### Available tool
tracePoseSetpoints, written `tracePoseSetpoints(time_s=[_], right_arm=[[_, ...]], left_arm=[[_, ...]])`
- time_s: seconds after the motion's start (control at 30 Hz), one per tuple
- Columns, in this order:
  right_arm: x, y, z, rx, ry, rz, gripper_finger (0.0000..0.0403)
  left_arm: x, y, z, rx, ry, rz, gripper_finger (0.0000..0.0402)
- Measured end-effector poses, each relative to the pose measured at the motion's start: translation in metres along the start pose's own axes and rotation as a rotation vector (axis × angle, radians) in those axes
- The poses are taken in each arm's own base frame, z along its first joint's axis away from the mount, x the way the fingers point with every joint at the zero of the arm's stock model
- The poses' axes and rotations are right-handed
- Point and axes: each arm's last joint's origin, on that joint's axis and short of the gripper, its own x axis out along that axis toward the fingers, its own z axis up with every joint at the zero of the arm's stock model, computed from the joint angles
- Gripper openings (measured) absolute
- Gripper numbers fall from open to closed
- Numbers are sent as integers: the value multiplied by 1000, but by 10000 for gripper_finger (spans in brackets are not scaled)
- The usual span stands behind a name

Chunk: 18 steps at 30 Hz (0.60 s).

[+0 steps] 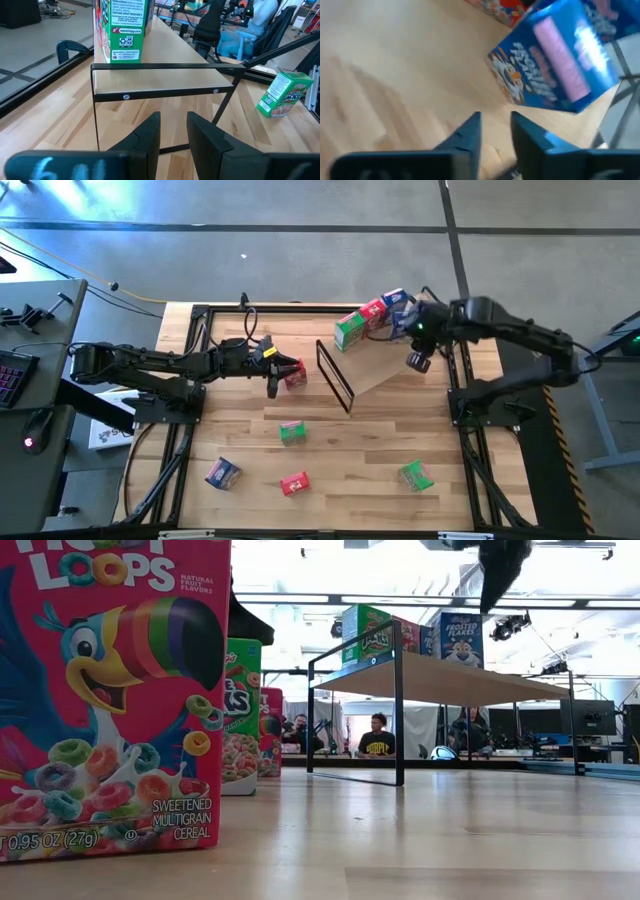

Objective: Stack cereal on shelf
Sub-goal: Put the top blue cereal box on the shelf and aligned with the other blue cereal box

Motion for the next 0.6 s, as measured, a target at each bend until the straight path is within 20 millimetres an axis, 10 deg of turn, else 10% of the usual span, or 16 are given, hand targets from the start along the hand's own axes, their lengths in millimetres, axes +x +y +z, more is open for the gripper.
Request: tracePoseSetpoints(time_s=[0.2, 0.6], right_arm=[[47, 12, -26, 141, -95, -22, 8], [99, 2, -42, 260, -101, -181, 1]], left_arm=[[0, 4, 1, -5, -3, 17, 85], [0, 5, 1, -31, -3, 19, 85]])
